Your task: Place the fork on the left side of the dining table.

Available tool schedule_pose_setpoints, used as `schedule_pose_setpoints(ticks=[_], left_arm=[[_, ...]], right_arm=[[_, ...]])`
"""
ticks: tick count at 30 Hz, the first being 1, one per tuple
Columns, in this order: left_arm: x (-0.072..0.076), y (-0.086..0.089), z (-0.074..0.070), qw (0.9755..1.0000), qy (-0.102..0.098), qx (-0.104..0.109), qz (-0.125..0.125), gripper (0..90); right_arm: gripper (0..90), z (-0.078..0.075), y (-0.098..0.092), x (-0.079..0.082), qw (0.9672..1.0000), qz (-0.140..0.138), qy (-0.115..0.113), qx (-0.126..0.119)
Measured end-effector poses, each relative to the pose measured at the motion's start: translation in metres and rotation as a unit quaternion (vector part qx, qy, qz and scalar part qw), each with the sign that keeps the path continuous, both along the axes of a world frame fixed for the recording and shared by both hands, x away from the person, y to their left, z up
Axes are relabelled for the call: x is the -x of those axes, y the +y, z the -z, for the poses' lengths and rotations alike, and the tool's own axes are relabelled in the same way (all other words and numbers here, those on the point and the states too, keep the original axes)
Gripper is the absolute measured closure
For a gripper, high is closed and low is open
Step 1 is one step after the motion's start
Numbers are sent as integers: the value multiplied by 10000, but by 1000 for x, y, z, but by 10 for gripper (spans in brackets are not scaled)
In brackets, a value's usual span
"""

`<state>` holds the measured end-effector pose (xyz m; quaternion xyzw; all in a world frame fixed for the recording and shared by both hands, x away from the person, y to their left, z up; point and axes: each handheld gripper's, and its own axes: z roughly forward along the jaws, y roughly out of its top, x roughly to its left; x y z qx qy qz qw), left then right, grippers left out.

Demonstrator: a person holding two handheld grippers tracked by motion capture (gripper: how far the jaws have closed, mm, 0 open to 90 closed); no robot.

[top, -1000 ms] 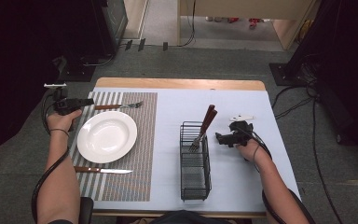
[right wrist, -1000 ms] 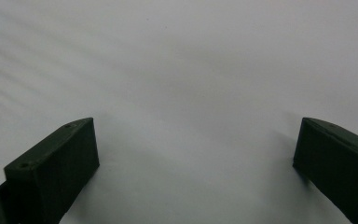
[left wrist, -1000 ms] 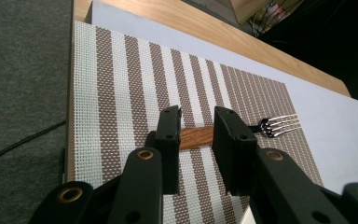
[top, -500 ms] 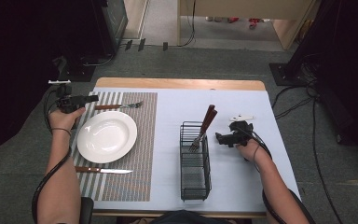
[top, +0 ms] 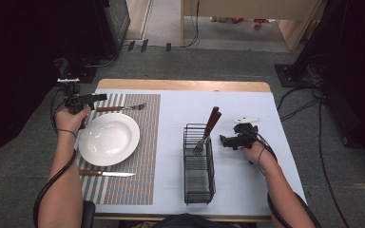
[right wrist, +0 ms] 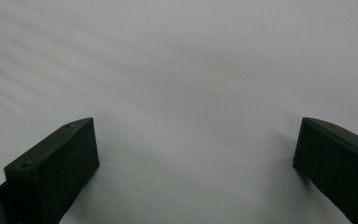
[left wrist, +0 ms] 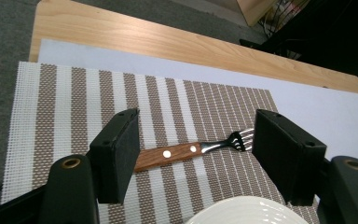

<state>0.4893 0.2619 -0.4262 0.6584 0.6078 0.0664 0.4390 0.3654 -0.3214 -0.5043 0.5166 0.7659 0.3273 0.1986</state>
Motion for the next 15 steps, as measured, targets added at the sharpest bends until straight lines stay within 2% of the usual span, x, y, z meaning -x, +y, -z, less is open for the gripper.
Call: schedule_pose_setpoints(ticks=[9,15], left_arm=[[5,-23,-6,9996,21,-179,220,300],[10,-45,-12,9982,-51,-341,482,294]], right_arm=[[0,0,0,0,10000,2,3,-1],[0,0,0,0,10000,0,6,5]])
